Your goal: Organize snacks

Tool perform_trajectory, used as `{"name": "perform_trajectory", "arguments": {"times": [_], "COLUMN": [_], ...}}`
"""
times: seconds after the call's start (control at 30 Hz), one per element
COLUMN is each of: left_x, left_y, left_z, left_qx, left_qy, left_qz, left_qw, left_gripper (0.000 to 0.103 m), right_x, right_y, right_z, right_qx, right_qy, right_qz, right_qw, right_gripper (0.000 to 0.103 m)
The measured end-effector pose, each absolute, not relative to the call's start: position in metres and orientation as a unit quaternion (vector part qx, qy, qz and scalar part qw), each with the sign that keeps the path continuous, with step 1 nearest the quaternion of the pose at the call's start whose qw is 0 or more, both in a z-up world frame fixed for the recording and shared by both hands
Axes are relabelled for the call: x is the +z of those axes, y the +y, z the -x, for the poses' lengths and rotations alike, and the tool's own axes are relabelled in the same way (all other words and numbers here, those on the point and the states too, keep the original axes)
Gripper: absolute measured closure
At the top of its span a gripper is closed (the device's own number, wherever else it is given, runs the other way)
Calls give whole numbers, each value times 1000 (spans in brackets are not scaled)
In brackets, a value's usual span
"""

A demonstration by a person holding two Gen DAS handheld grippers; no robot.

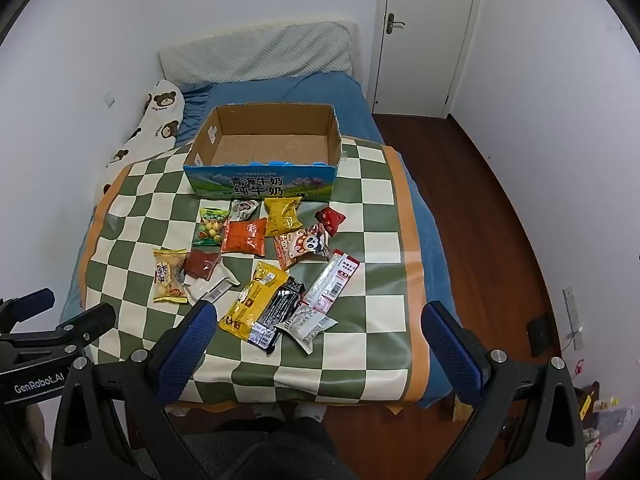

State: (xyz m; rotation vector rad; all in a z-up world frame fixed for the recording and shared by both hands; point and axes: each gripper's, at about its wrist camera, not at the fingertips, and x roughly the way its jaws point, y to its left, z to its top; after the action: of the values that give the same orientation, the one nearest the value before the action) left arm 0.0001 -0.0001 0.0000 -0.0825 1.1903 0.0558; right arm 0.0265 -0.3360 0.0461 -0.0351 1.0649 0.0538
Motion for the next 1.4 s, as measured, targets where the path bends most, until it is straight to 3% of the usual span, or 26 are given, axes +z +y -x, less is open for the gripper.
{"name": "perform_trajectory", "arguments": {"times": [1.4], "left_x": [11], "left_y": [4], "left_z": [6], "left_qx": [29], "left_qy": [547], "left_qz": [29], "left_qw": [836], "left_gripper": [0], "right_x": [49], "right_y": [-338], "right_z": [-23], "right_qx": [26], "right_qy": [503], "right_qz": [17], "right_qw": [864], "right_gripper": [0]}}
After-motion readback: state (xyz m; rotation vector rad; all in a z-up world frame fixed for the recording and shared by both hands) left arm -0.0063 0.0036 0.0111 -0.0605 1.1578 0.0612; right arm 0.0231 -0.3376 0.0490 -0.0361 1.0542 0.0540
